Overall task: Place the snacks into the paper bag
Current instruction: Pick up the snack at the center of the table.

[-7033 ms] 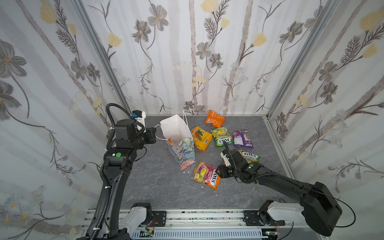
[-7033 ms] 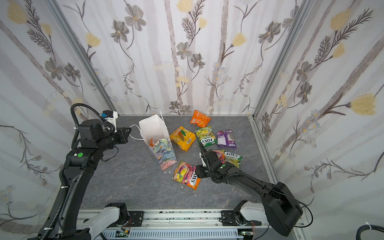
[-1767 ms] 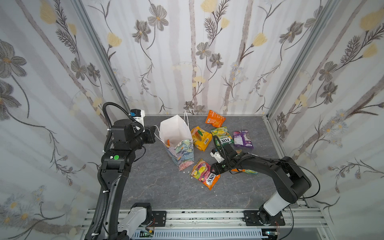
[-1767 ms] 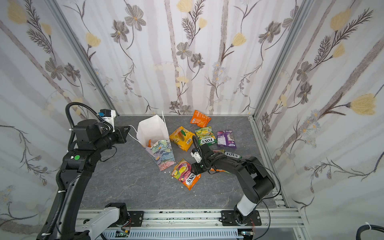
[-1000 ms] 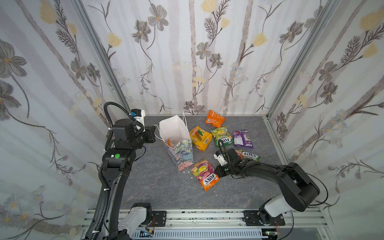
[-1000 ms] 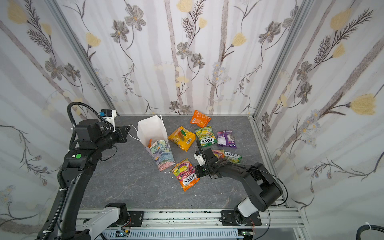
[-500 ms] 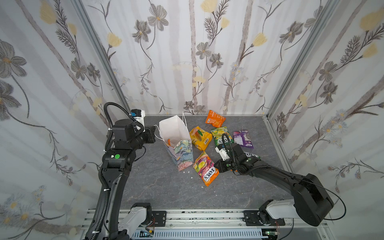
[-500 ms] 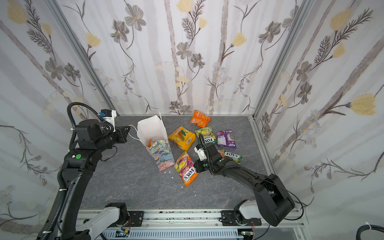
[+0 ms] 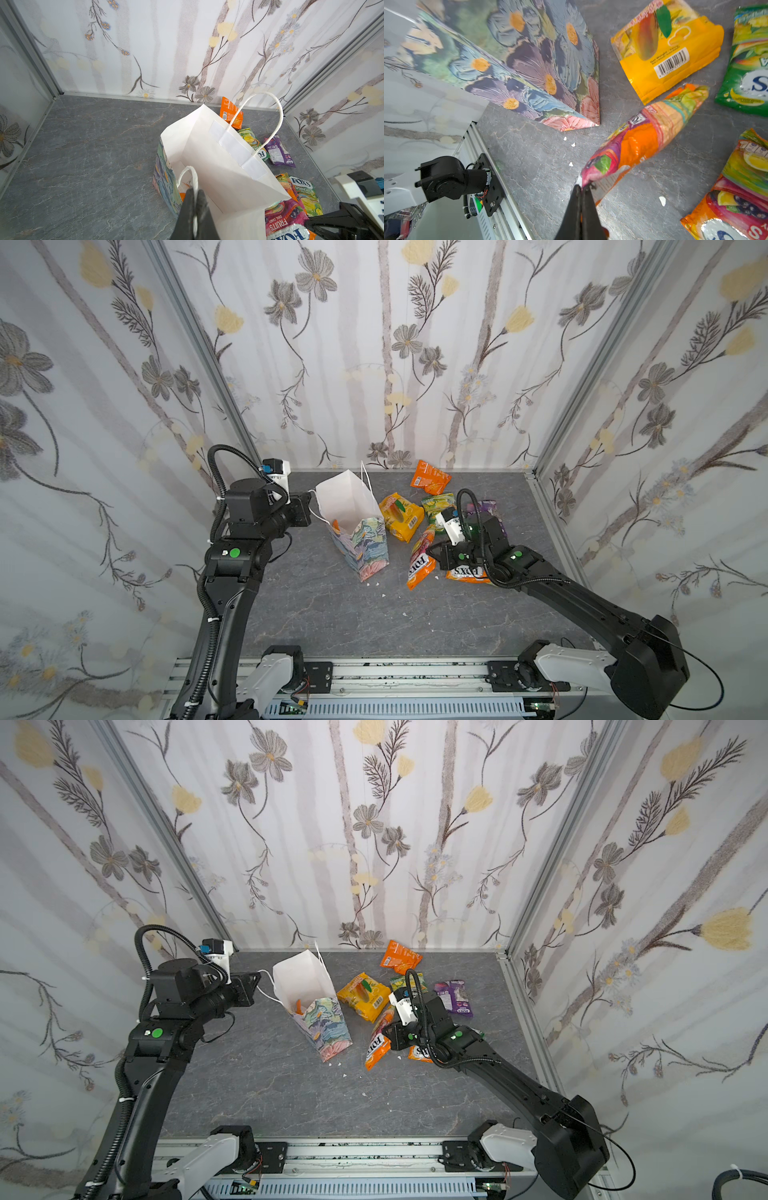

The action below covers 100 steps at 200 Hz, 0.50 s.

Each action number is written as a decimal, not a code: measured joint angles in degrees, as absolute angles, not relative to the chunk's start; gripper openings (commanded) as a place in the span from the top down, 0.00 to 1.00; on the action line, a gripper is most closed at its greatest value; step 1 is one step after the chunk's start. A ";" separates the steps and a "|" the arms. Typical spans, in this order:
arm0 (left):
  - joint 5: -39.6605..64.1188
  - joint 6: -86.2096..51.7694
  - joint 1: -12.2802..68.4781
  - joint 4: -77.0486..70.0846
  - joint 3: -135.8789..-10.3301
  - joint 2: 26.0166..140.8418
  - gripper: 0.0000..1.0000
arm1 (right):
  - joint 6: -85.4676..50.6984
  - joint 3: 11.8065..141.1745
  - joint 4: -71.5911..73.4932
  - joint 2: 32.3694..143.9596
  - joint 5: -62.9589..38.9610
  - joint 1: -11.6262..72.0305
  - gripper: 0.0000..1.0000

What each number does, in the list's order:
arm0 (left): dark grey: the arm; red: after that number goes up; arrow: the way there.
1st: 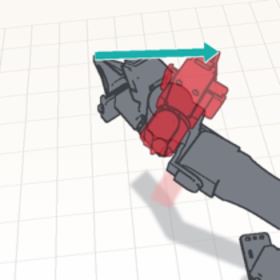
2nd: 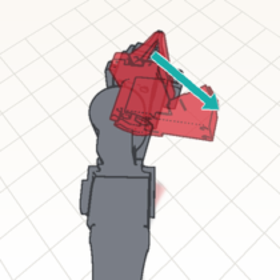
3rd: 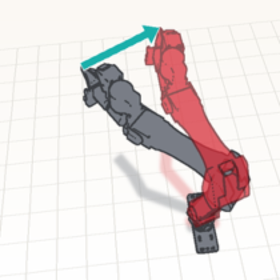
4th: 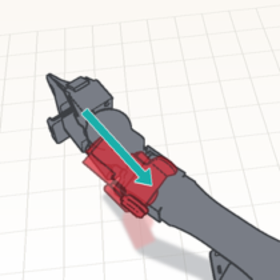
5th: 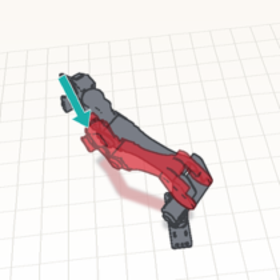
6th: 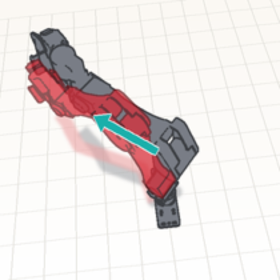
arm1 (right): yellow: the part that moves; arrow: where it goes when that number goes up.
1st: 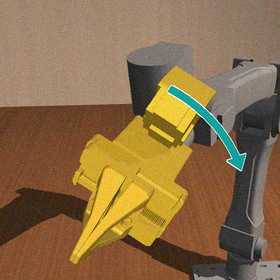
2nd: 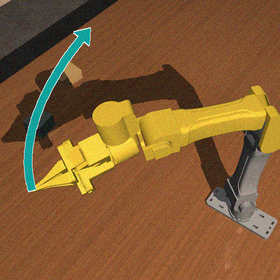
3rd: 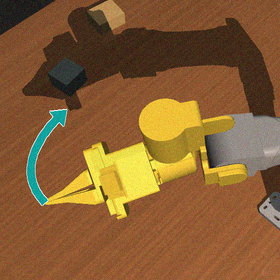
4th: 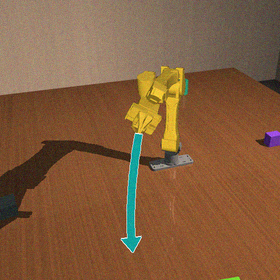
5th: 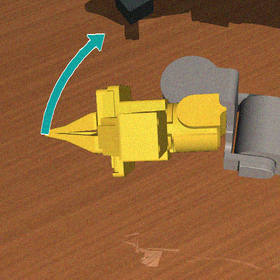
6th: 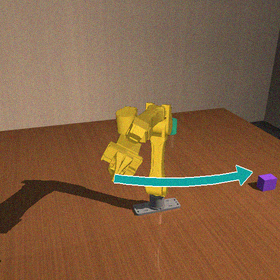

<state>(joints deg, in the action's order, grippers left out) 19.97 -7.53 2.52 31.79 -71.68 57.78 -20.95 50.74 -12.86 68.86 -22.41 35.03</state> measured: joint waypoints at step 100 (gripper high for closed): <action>19.70 -7.53 2.52 31.73 -71.68 57.78 1.00 | -18.37 64.10 -22.41 68.71 -20.67 38.13 1.00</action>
<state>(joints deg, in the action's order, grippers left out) 19.70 -7.53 2.52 31.73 -71.68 57.78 -18.37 64.10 -22.41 68.71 -20.67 38.13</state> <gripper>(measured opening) 0.050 0.048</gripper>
